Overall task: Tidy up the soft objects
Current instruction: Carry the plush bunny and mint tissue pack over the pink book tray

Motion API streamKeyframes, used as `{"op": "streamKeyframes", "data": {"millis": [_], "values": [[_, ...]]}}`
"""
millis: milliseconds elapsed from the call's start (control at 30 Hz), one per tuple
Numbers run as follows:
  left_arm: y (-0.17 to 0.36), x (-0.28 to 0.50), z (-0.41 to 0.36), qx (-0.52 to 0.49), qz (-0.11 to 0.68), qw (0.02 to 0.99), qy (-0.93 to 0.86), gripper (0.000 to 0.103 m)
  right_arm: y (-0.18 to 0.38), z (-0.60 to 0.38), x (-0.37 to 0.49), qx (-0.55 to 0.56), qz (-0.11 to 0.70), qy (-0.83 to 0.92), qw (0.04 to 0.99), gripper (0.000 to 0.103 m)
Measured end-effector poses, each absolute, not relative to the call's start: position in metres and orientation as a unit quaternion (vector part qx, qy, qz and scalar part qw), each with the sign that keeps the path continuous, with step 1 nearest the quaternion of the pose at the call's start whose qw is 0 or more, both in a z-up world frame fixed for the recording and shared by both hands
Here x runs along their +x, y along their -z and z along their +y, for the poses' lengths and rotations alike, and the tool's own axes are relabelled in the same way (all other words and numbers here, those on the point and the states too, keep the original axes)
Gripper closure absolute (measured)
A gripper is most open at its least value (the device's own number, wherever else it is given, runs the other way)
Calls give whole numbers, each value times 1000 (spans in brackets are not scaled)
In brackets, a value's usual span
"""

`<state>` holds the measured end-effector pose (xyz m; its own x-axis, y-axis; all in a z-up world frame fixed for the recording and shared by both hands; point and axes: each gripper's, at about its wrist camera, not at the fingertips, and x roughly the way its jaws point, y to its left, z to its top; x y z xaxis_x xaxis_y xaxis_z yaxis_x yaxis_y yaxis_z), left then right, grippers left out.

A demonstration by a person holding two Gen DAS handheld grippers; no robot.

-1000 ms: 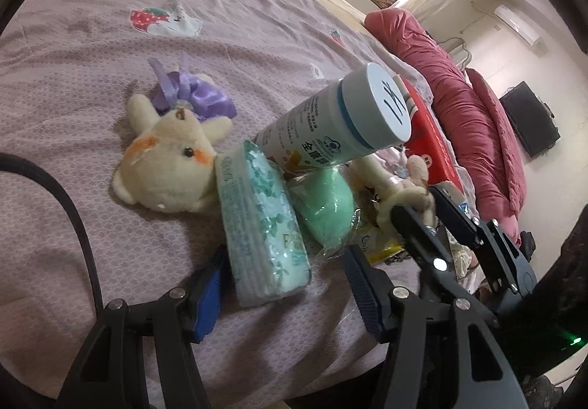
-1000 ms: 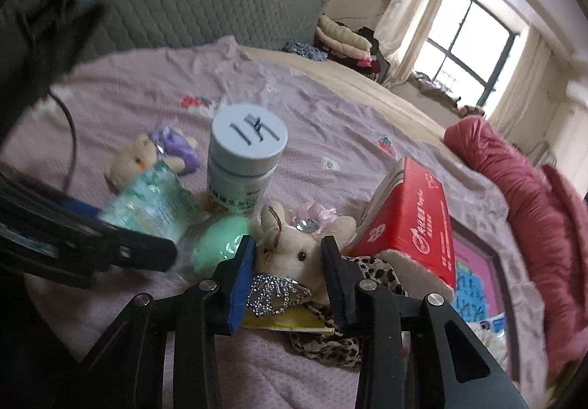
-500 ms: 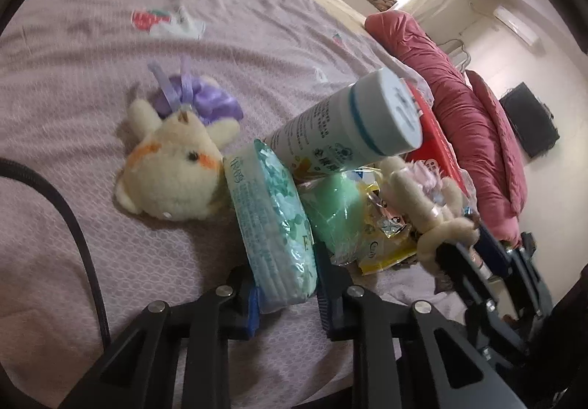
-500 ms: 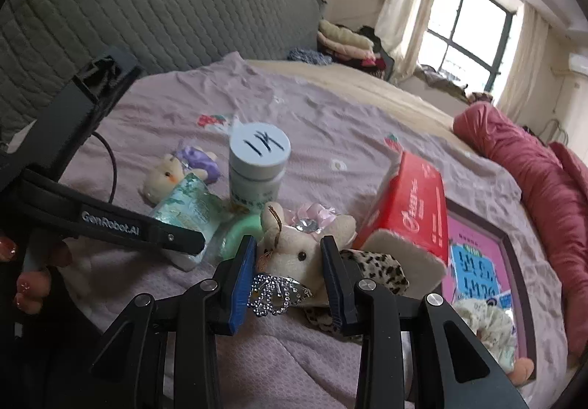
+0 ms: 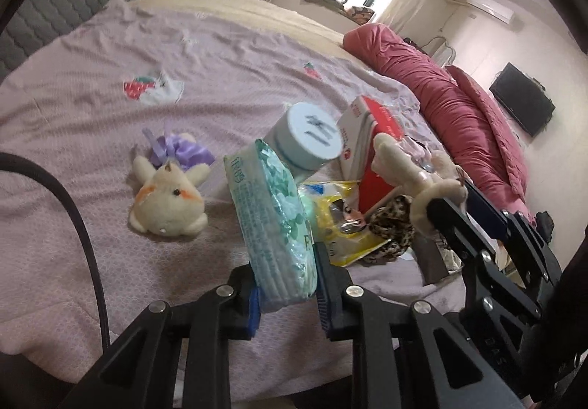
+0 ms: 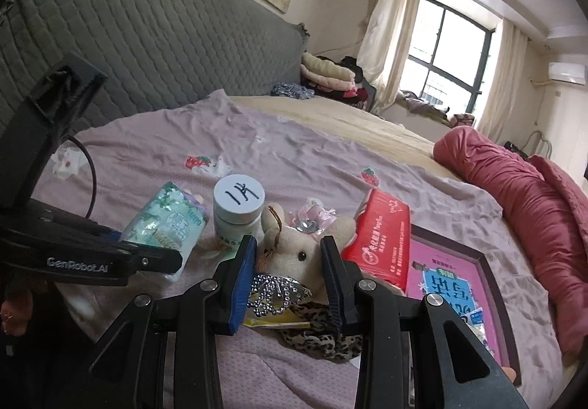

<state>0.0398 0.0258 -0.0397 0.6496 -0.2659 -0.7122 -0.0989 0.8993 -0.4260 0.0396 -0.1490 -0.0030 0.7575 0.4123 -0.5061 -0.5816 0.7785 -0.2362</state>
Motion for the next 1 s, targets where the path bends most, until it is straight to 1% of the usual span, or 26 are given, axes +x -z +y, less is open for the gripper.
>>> {"op": "streamKeyframes", "data": {"millis": [267, 500, 733, 1000], "values": [[8, 27, -8, -180, 398, 898, 60, 78, -15, -177, 39, -156, 203, -246, 935, 67], [-20, 34, -60, -153, 386, 904, 100, 78, -31, -226, 52, -88, 203, -198, 955, 67], [-34, 47, -111, -120, 384, 905, 138, 78, -38, -274, 63, -33, 209, -150, 966, 67], [-47, 62, -147, -95, 379, 906, 160, 78, -39, -321, 74, 24, 214, -107, 971, 67]]}}
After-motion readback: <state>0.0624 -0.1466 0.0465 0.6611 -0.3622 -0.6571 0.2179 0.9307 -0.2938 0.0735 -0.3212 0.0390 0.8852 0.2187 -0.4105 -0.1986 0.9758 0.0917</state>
